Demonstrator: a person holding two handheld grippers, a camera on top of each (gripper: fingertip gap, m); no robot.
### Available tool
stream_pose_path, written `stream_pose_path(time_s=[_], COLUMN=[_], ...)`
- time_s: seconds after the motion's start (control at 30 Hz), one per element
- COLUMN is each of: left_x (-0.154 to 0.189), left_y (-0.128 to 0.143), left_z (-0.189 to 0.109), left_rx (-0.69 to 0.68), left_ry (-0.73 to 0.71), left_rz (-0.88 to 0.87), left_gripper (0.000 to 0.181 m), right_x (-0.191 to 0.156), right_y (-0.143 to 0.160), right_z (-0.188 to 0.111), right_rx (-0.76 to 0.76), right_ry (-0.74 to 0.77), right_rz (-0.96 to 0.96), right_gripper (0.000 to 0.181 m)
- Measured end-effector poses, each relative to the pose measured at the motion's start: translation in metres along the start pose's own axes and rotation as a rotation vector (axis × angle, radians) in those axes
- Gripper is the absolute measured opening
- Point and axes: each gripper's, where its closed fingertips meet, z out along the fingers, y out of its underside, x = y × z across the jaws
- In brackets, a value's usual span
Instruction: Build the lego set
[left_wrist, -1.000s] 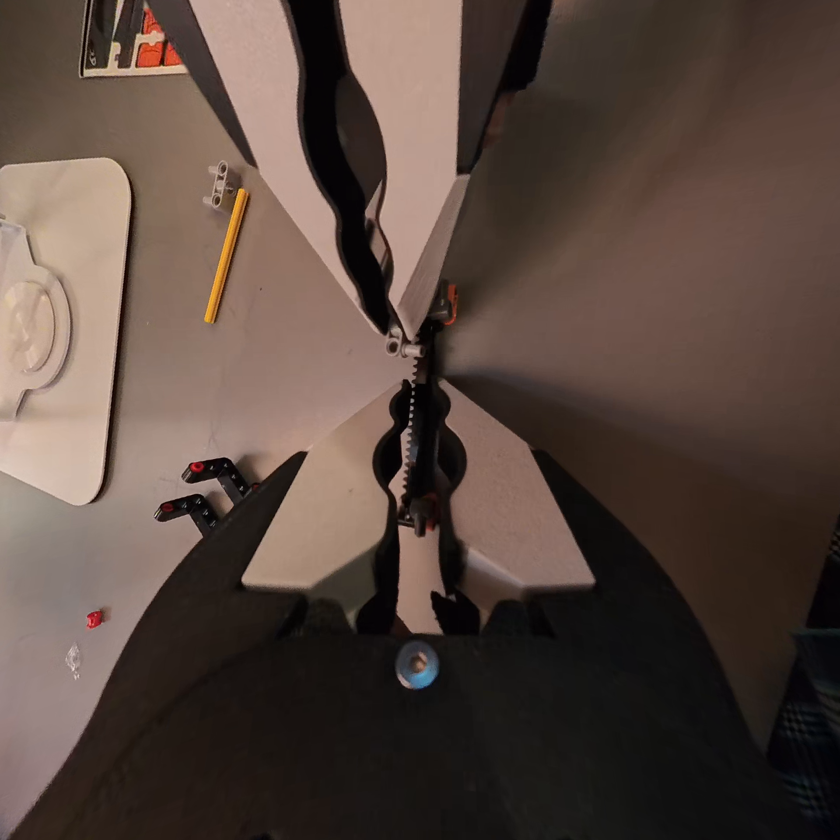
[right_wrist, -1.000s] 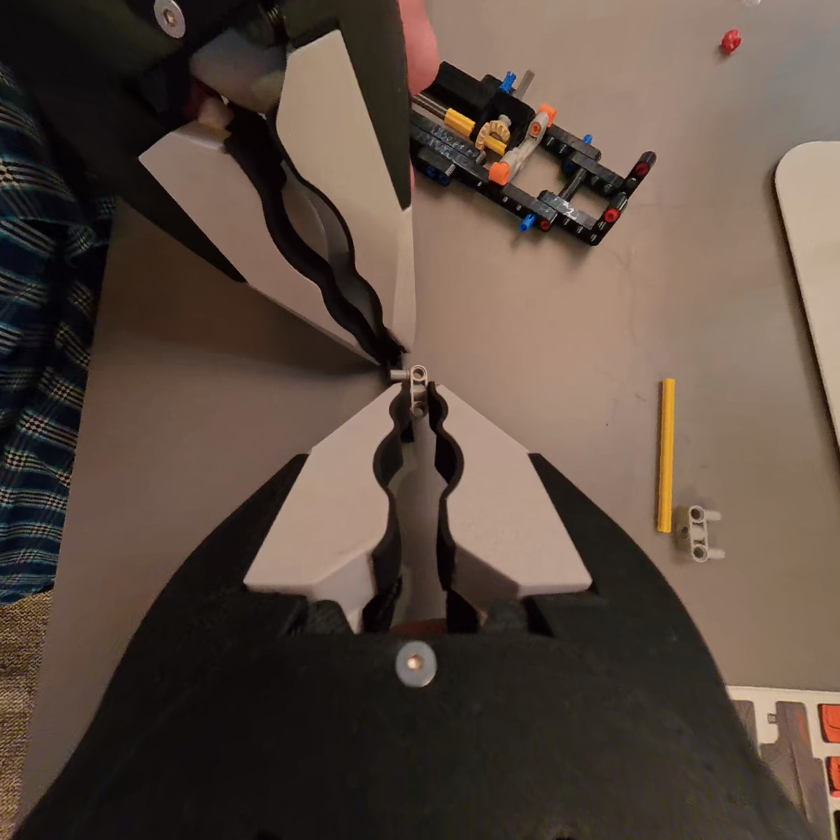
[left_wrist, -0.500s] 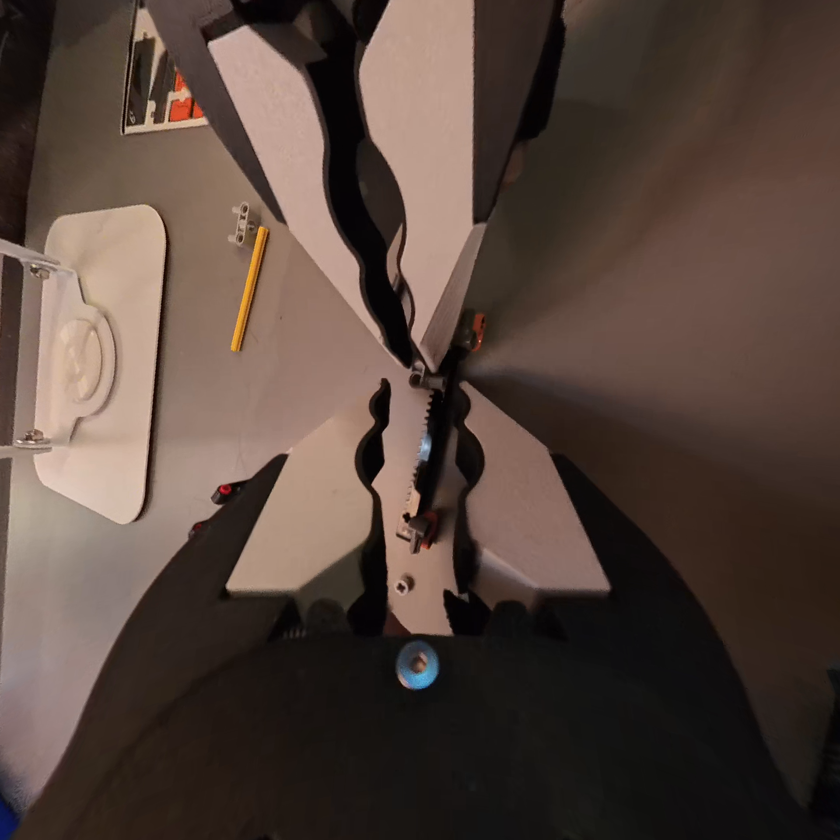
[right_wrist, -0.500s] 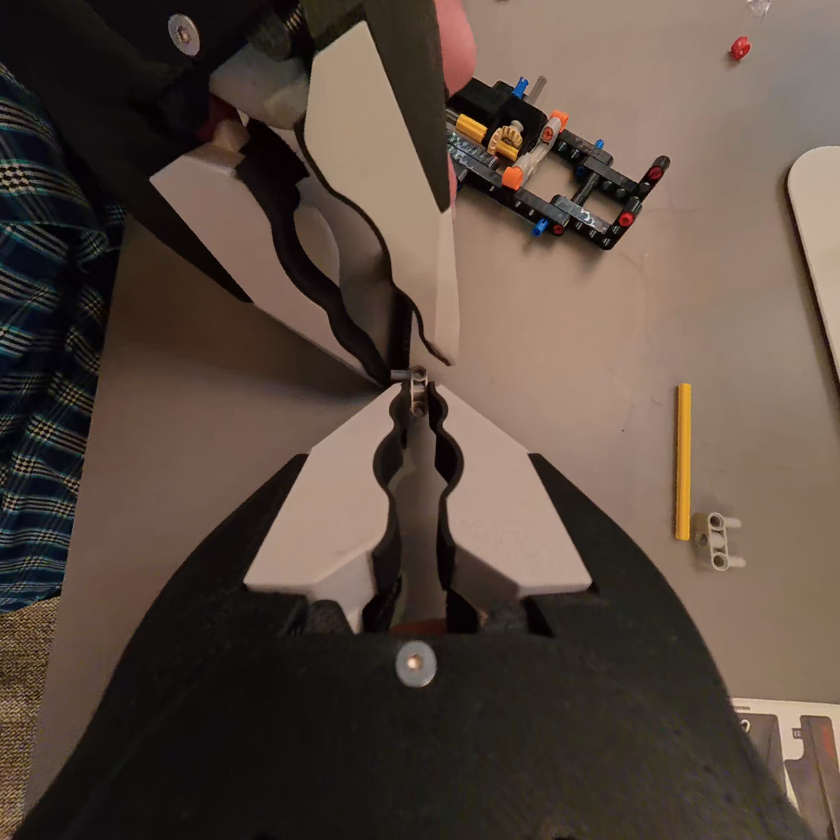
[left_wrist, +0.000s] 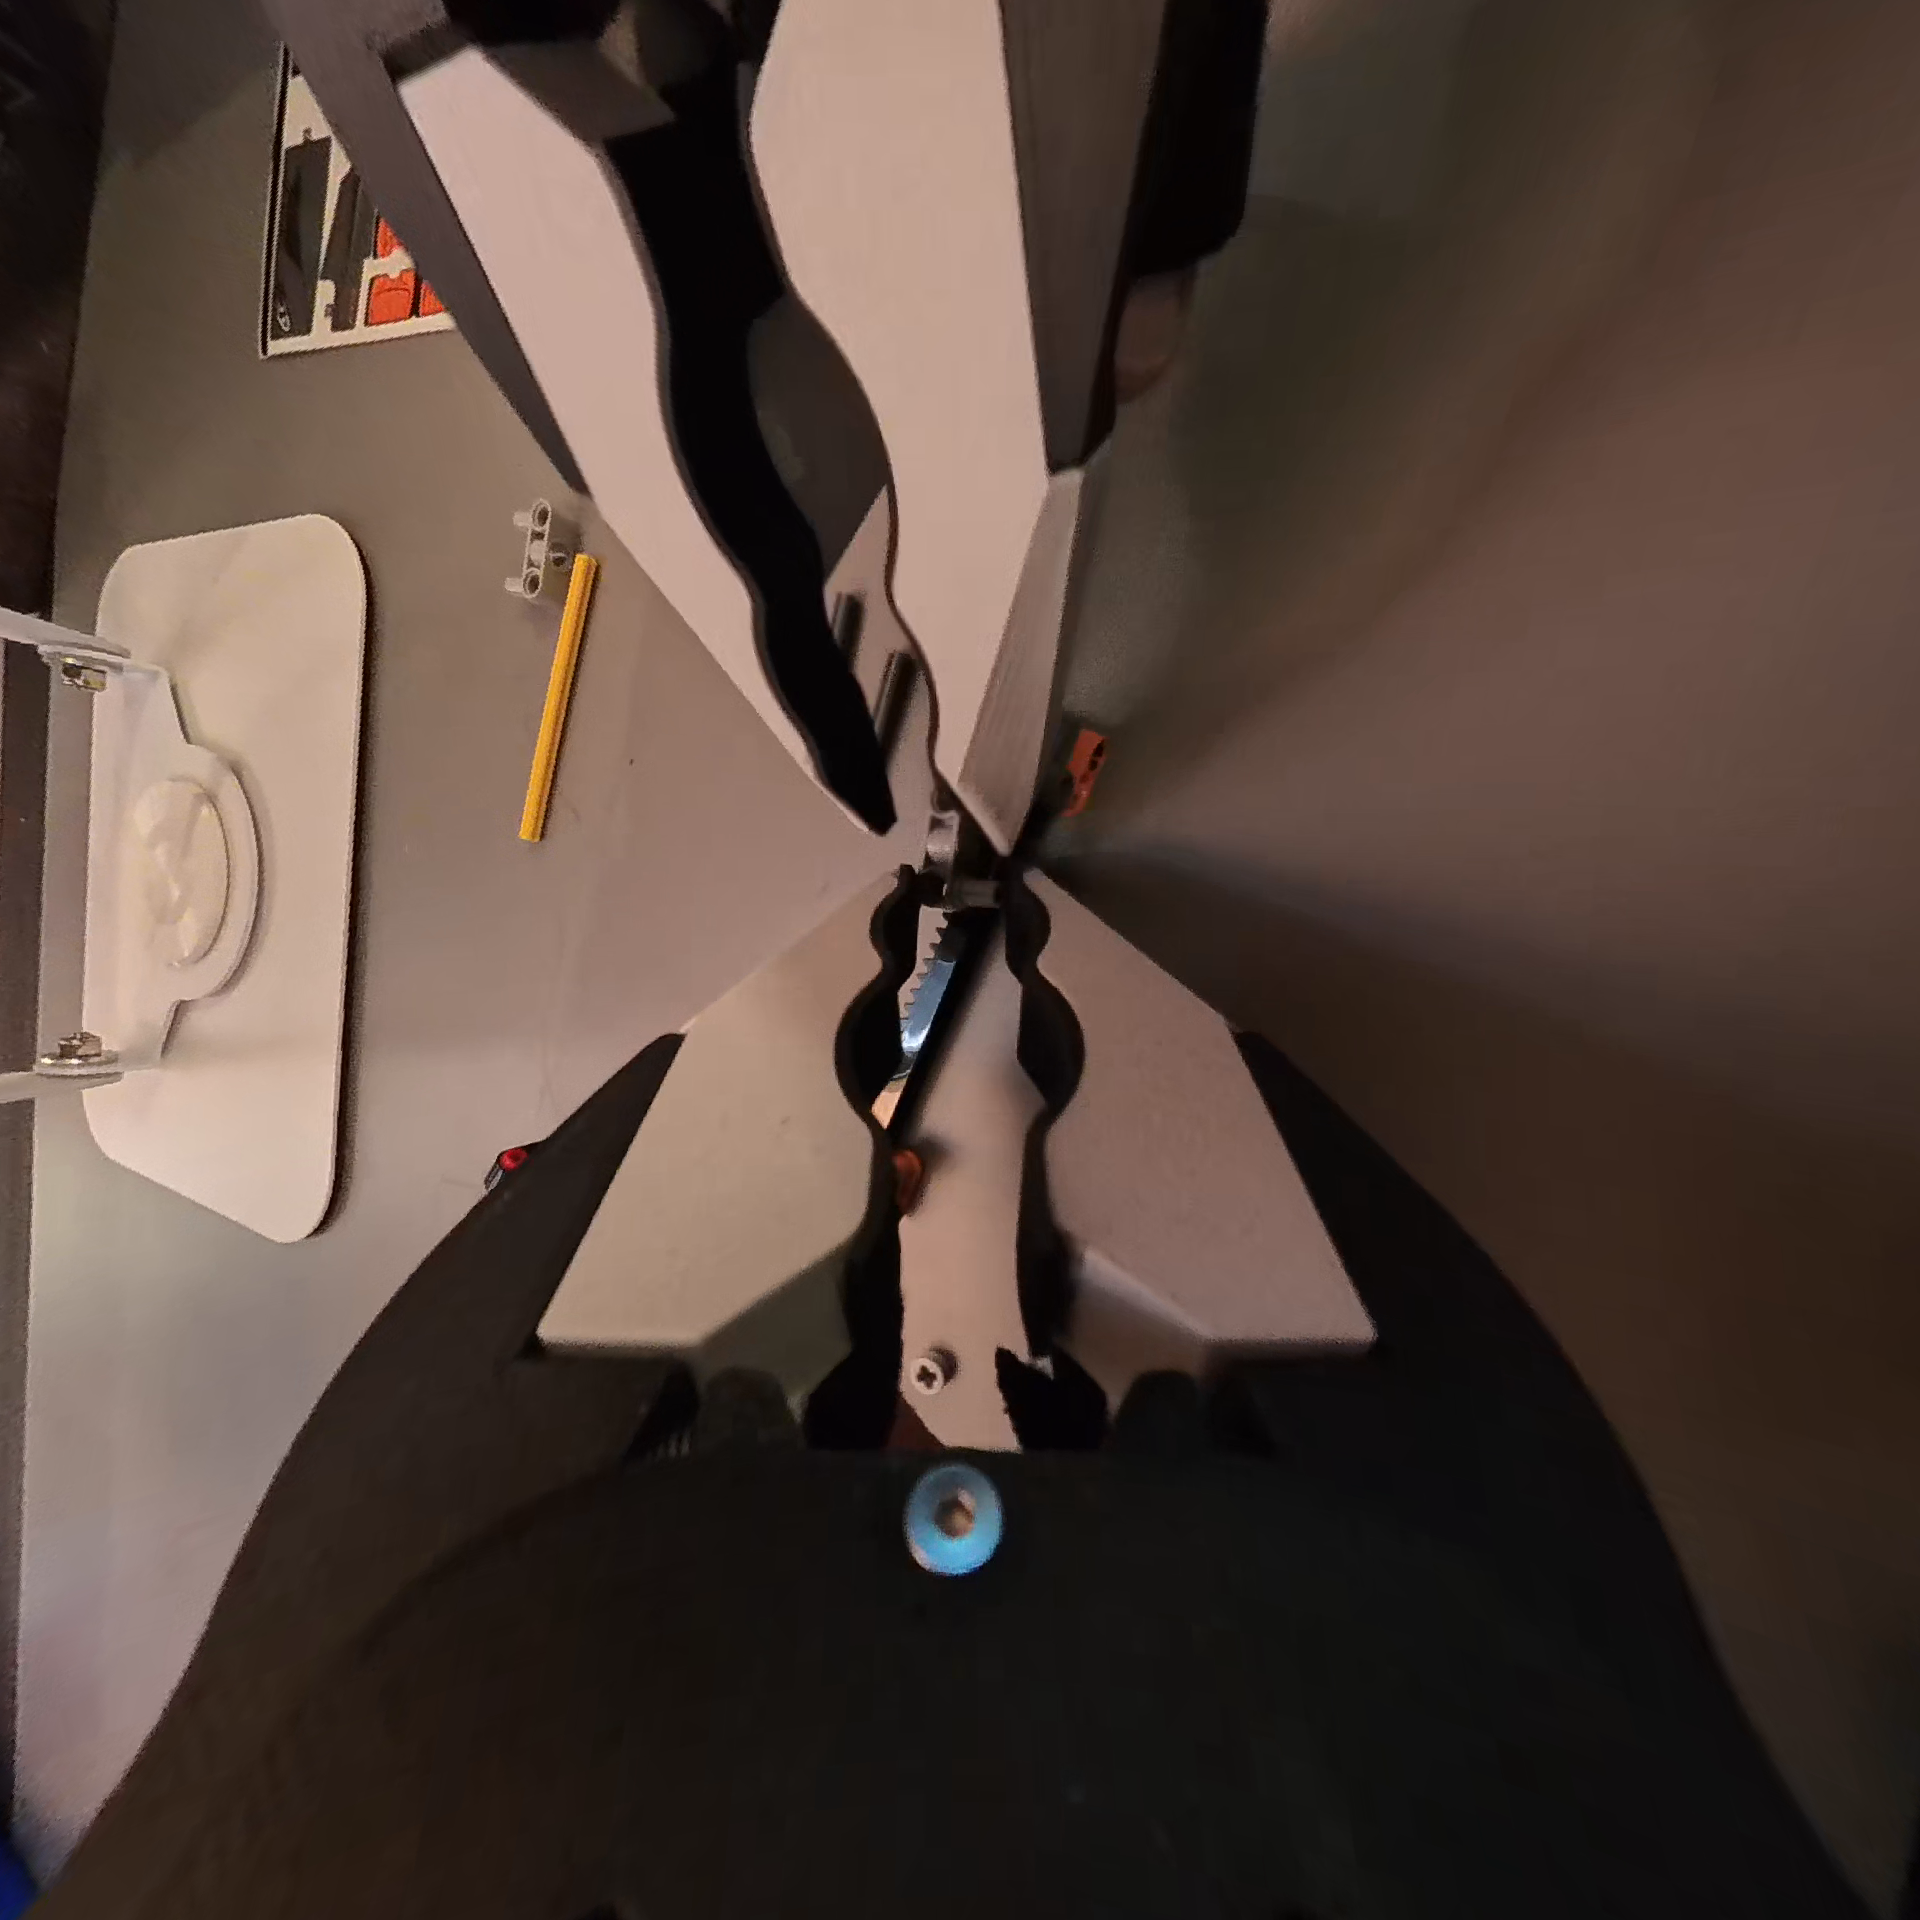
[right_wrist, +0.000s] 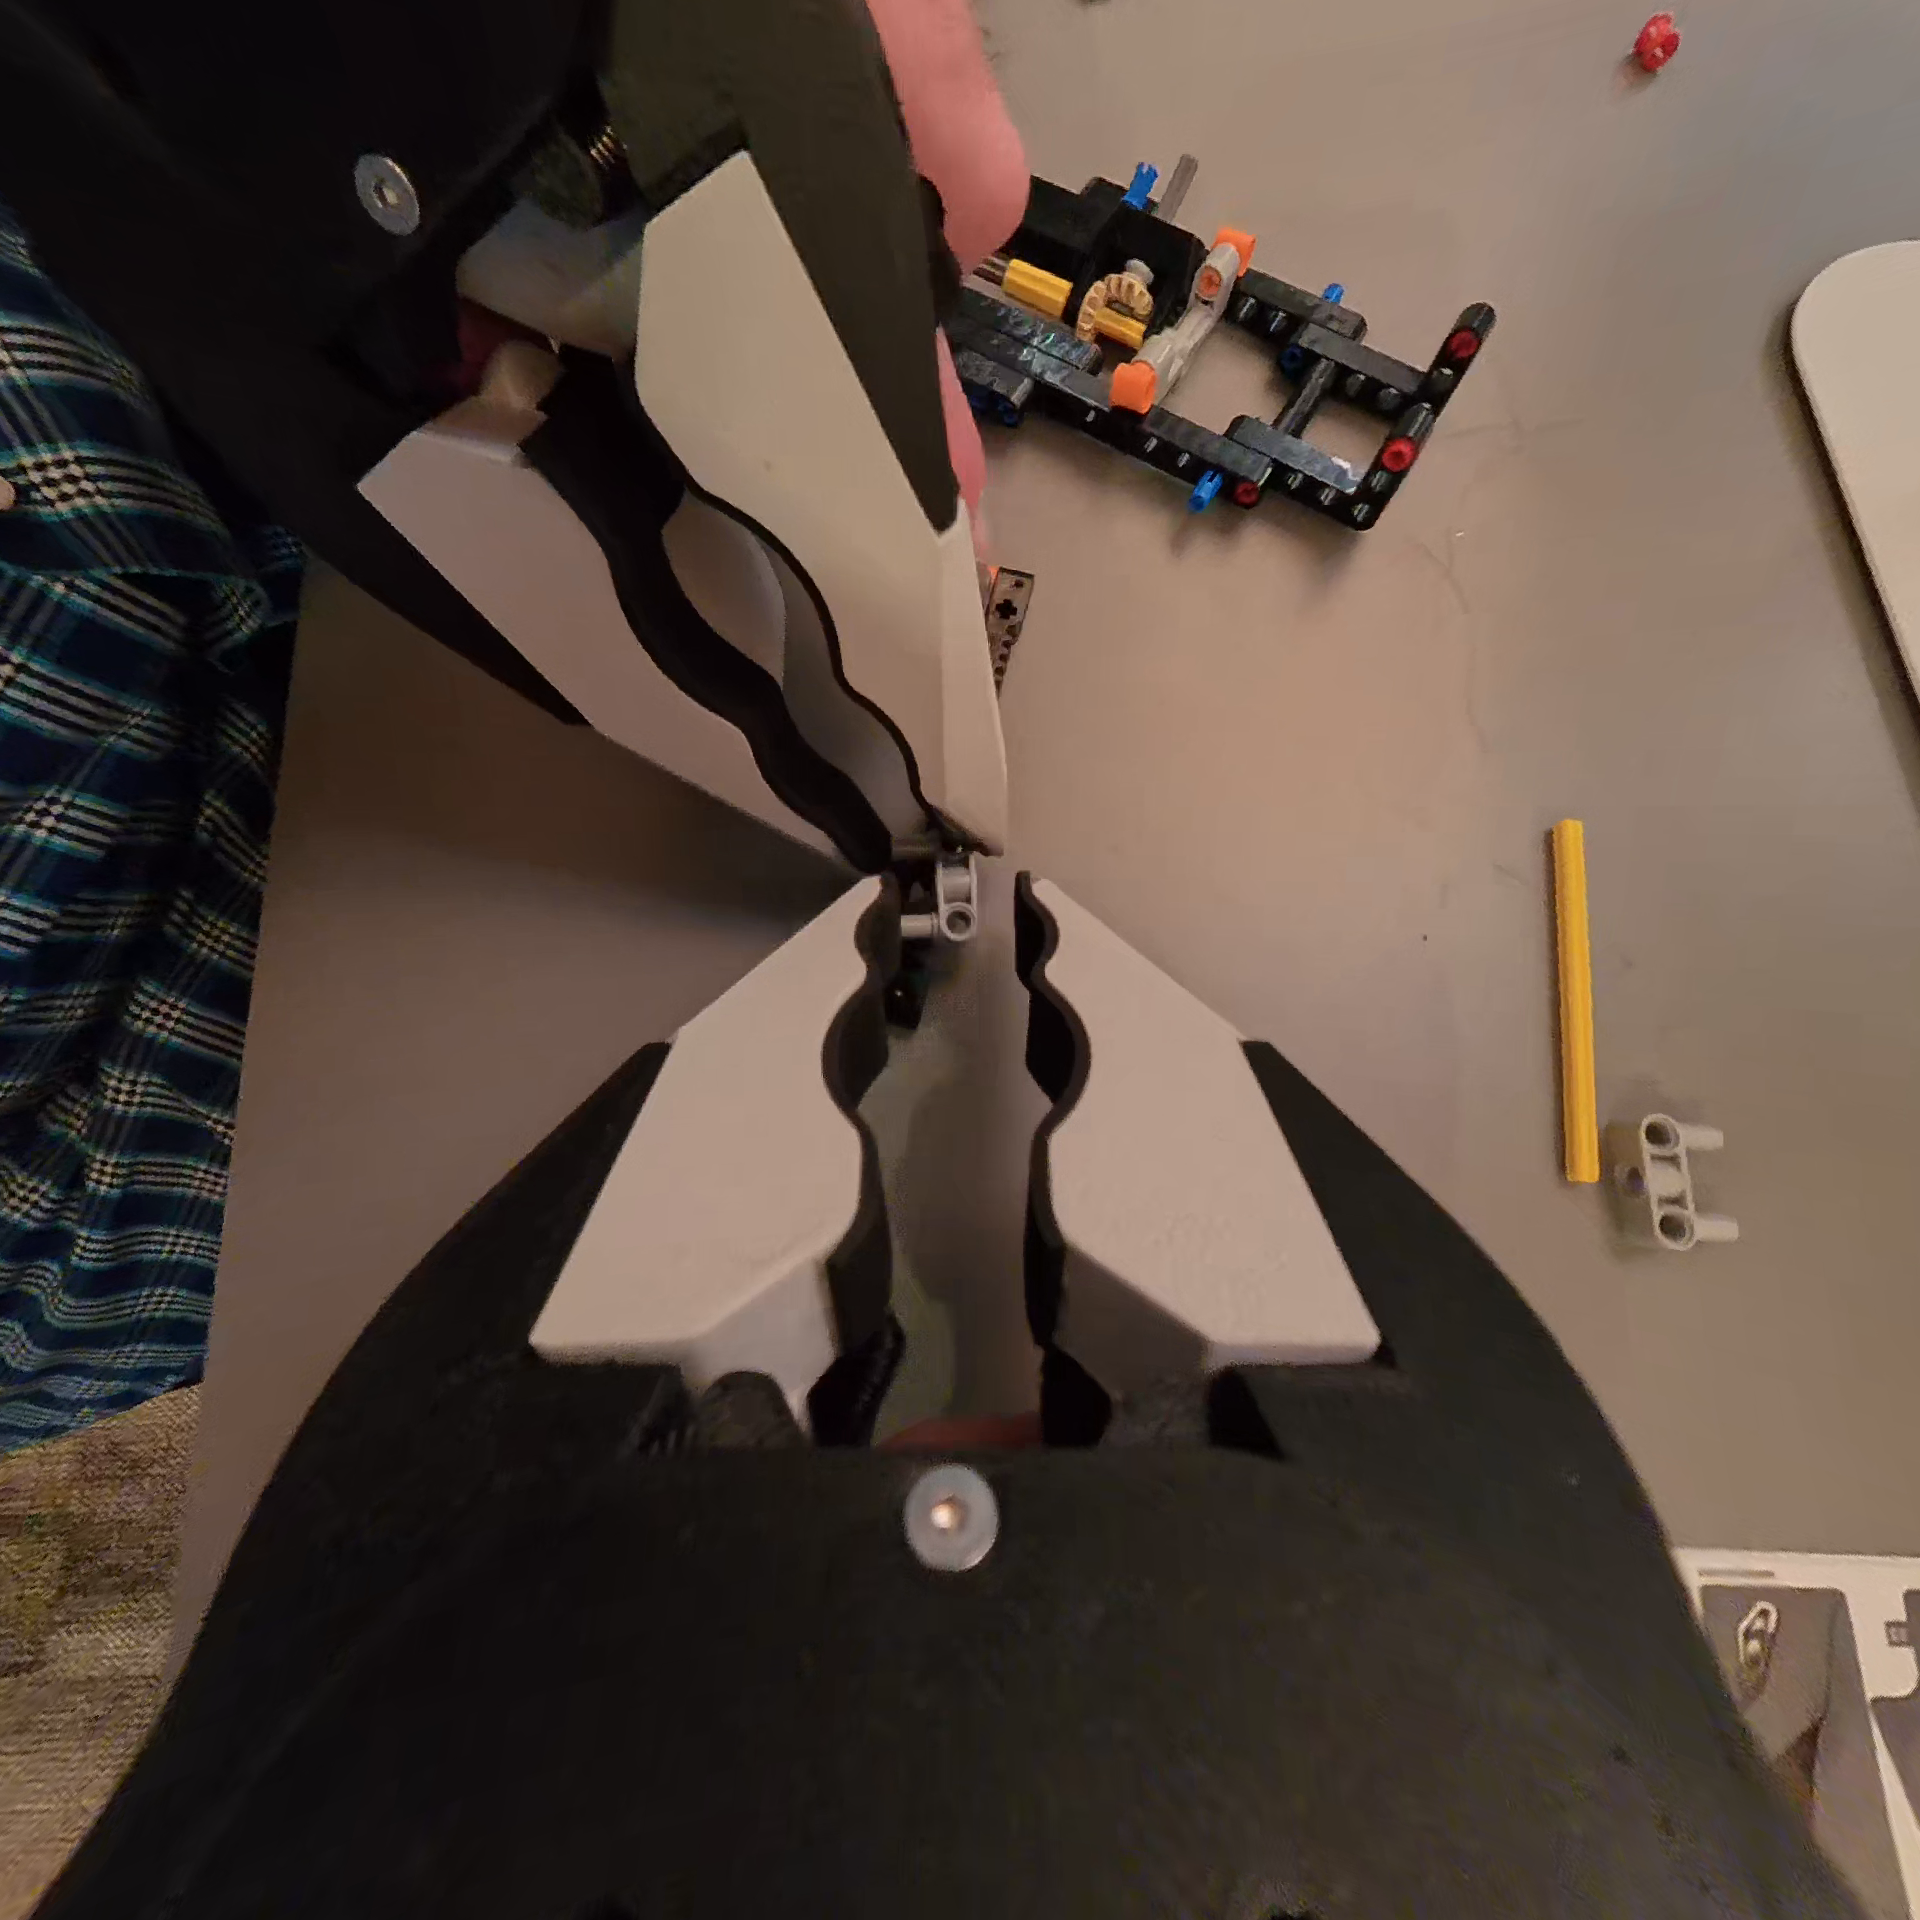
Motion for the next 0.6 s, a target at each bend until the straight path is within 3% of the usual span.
stream_pose_path(time_s=[0.03, 0.23, 0.4, 0.6], left_x=[0.0, -0.001, 0.0, 0.001], left_y=[0.0, -0.001, -0.001, -0.003], left_z=[0.0, 0.0, 0.001, 0.001], left_rx=[-0.002, -0.001, -0.007, -0.011], left_ry=[-0.003, 0.003, 0.007, 0.005], left_rz=[0.004, 0.01, 0.036, 0.086], left_gripper=[0.015, 0.014, 0.014, 0.014], right_x=[0.0, -0.009, -0.008, -0.01], right_y=[0.0, 0.009, 0.014, 0.015], right_z=[-0.002, -0.011, -0.002, -0.003], right_rx=[0.007, 0.001, -0.017, 0.011], right_ry=[-0.002, 0.061, 0.156, 0.148], right_rz=[0.012, 0.005, -0.017, 0.007], right_gripper=[0.02, 0.034, 0.022, 0.023])
